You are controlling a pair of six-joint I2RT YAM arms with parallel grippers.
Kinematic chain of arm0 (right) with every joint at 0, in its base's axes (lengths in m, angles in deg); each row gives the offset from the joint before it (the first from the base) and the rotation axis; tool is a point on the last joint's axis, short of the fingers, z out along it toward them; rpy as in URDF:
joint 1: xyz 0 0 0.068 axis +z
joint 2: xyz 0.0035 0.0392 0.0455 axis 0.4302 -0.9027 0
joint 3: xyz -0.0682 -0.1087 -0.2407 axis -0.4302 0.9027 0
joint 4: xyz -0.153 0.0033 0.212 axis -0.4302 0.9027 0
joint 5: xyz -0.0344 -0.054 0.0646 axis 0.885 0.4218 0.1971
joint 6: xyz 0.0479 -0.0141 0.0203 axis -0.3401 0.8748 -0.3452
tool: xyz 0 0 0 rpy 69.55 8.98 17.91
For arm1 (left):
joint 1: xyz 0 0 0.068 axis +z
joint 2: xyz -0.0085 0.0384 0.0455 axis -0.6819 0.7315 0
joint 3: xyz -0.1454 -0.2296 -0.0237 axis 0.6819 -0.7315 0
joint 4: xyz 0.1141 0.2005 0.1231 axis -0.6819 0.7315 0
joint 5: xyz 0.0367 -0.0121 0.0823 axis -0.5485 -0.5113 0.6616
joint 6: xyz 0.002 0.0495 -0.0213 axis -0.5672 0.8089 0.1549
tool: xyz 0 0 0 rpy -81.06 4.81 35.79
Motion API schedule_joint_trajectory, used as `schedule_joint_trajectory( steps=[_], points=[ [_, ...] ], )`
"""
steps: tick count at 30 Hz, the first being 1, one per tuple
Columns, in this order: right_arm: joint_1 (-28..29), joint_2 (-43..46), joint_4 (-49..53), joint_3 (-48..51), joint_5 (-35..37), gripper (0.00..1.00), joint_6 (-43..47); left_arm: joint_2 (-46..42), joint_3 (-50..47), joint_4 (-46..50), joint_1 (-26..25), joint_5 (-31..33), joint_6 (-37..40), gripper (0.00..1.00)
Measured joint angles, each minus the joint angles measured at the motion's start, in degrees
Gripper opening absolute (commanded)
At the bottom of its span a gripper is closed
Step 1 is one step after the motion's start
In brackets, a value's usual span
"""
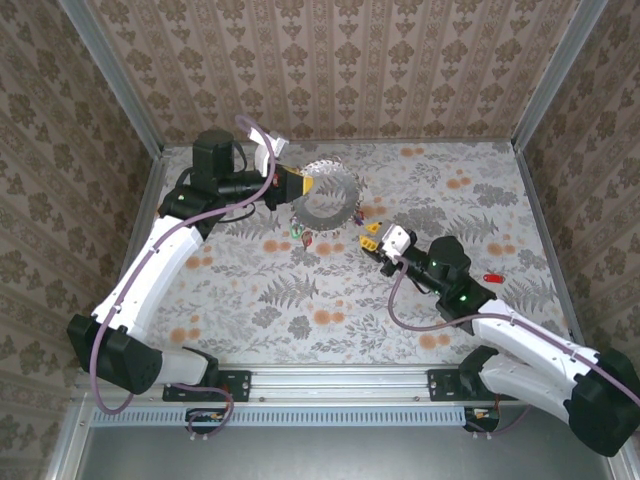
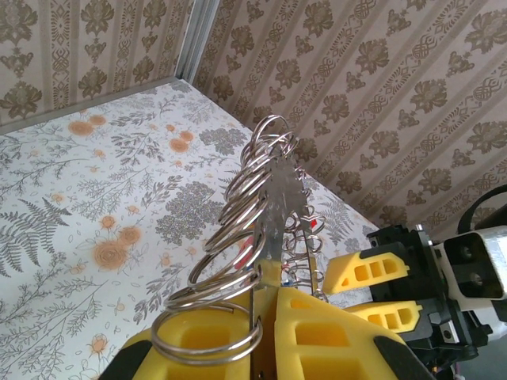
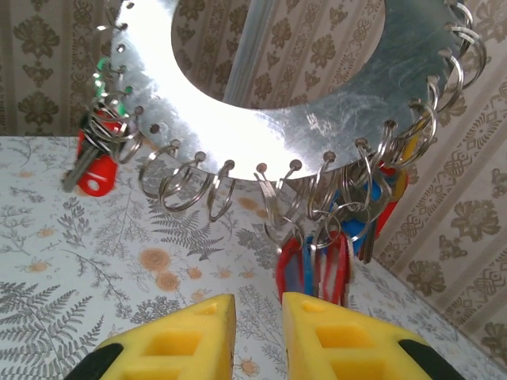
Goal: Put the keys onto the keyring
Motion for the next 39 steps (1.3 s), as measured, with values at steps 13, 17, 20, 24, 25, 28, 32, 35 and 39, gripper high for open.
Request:
schedule_joint_trajectory(
  steps=[13, 17, 20, 24, 25, 28, 32, 35, 39],
  points=[
    [0.0, -2.9, -2.4, 0.0, -1.6, 0.22, -2.8, 0.5, 0.5, 1.5, 0.0, 0.1, 0.6, 0.0],
    [0.0, -4.0, -3.3, 0.0, -1.9, 0.21, -2.9, 1.0, 1.3, 3.0, 0.0, 0.2, 1.6, 0.0],
    [0.0, -4.9, -3.8, 0.0, -2.7, 0.2, -3.0, 1.6, 1.9, 4.2, 0.0, 0.1, 2.4, 0.0],
    [0.0, -6.2, -3.9, 0.0, -2.8, 0.2, -3.1, 2.7, 3.1, 5.4, 0.0, 0.1, 3.5, 0.0],
    [0.0, -6.4, -3.9, 0.0, -2.8, 0.2, -3.1, 3.0, 3.4, 5.7, 0.0, 0.1, 3.8, 0.0],
    [0.0, -6.4, -4.0, 0.0, -2.8, 0.19, -3.1, 3.7, 4.6, 7.5, 0.0, 0.1, 4.6, 0.0],
    [0.0, -6.4, -4.5, 0.0, -4.0, 0.18, -4.2, 4.0, 5.0, 7.9, 0.0, 0.1, 5.2, 0.0],
    [0.0, -6.5, -4.8, 0.0, -5.2, 0.18, -4.9, 4.3, 5.0, 7.8, 0.0, 0.1, 5.2, 0.0],
    [0.2, -7.3, -5.4, -0.1, -6.3, 0.19, -5.4, 4.4, 5.0, 7.8, 0.0, 0.1, 5.2, 0.0]
  ],
)
